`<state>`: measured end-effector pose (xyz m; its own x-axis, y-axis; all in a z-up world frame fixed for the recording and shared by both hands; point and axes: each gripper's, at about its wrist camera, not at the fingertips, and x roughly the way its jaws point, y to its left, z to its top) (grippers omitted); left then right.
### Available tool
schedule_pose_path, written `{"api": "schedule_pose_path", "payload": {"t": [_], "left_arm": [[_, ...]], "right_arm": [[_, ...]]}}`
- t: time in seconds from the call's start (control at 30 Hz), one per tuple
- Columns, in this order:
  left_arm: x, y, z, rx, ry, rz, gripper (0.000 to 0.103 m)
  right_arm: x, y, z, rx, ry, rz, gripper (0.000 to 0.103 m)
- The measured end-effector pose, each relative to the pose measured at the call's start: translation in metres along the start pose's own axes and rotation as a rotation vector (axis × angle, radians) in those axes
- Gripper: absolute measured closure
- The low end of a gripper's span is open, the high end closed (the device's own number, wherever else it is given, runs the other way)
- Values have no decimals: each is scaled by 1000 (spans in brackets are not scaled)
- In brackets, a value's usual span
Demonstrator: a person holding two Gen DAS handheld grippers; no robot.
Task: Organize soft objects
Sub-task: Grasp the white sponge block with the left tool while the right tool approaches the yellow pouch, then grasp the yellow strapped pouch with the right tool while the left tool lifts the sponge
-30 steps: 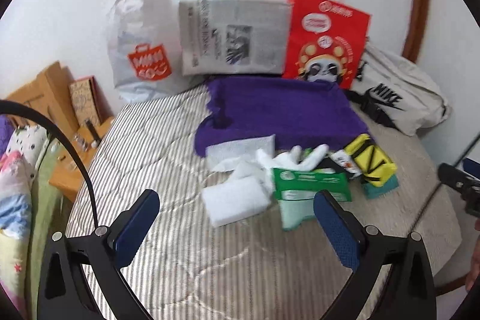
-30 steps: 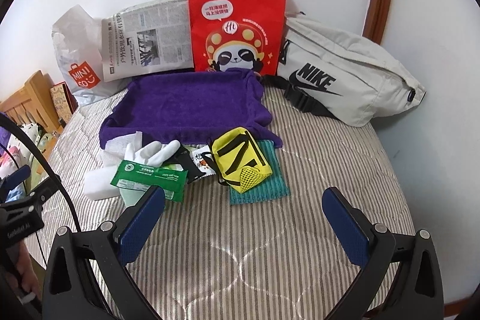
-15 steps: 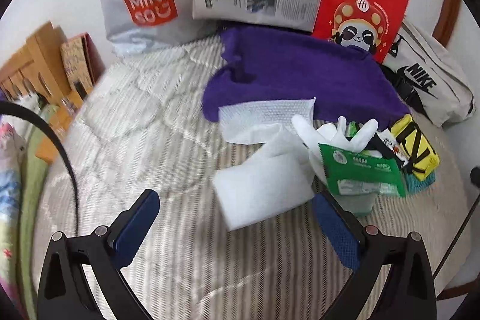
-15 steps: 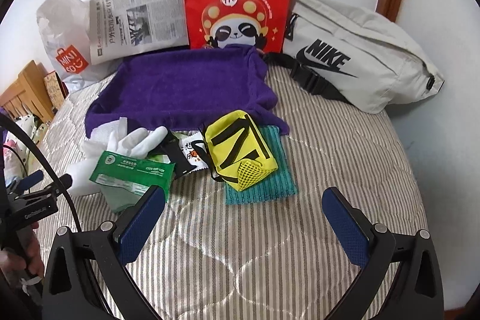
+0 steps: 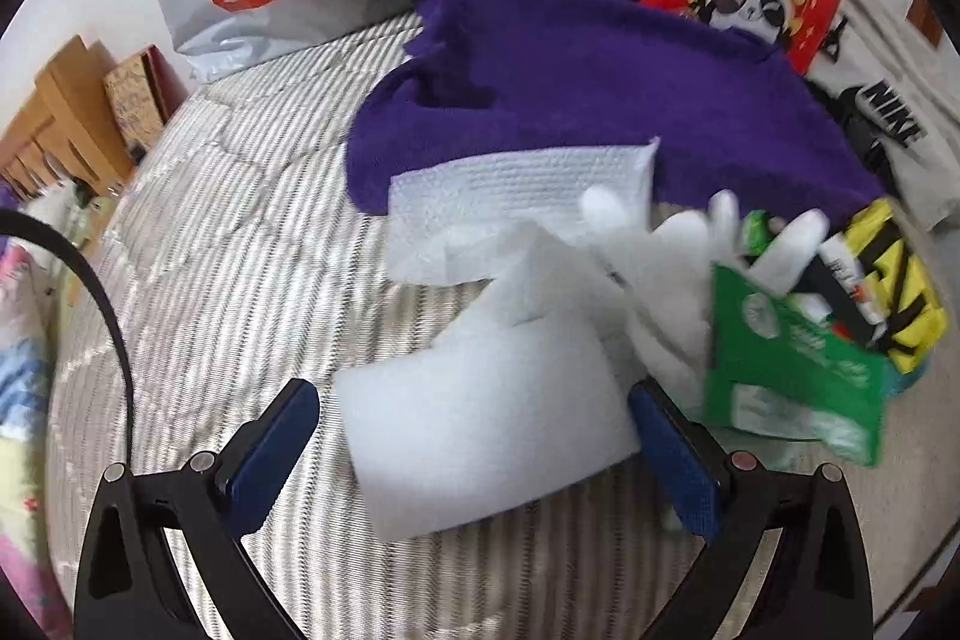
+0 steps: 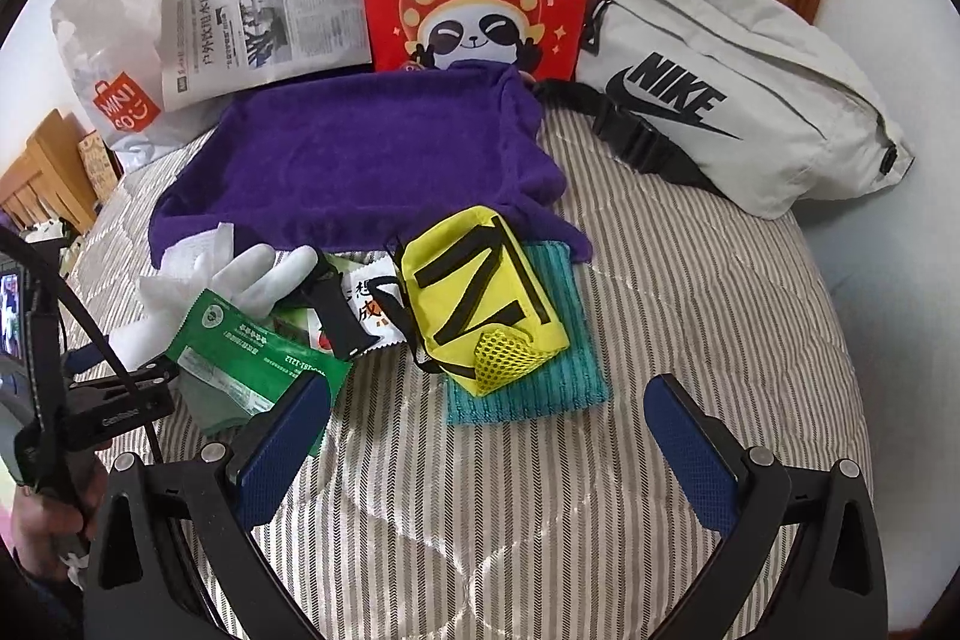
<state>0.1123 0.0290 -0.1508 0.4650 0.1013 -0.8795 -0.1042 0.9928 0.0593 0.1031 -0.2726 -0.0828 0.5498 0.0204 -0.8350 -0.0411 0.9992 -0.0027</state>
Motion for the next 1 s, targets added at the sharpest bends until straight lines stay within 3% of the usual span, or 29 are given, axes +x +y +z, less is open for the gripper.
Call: {"api": "schedule_pose_path", "payload": {"t": [0.2, 0.4, 0.5, 0.8, 1.0], "left_arm": [[-13, 18, -13, 23, -16, 42, 0], [-6, 32, -13, -26, -10, -33, 1], [3, 36, -15, -61, -6, -96, 22], [-4, 38, -21, -30, -95, -109, 24], [3, 44, -24, -44, -108, -110, 23]], "right_arm": [[5, 6, 1, -16, 6, 8, 0], [11, 9, 0, -20, 15, 11, 0], [11, 7, 0, -22, 16, 3, 0], [16, -18, 2, 33, 10, -10, 0], [34, -33, 6, 55, 3, 0, 0]]}}
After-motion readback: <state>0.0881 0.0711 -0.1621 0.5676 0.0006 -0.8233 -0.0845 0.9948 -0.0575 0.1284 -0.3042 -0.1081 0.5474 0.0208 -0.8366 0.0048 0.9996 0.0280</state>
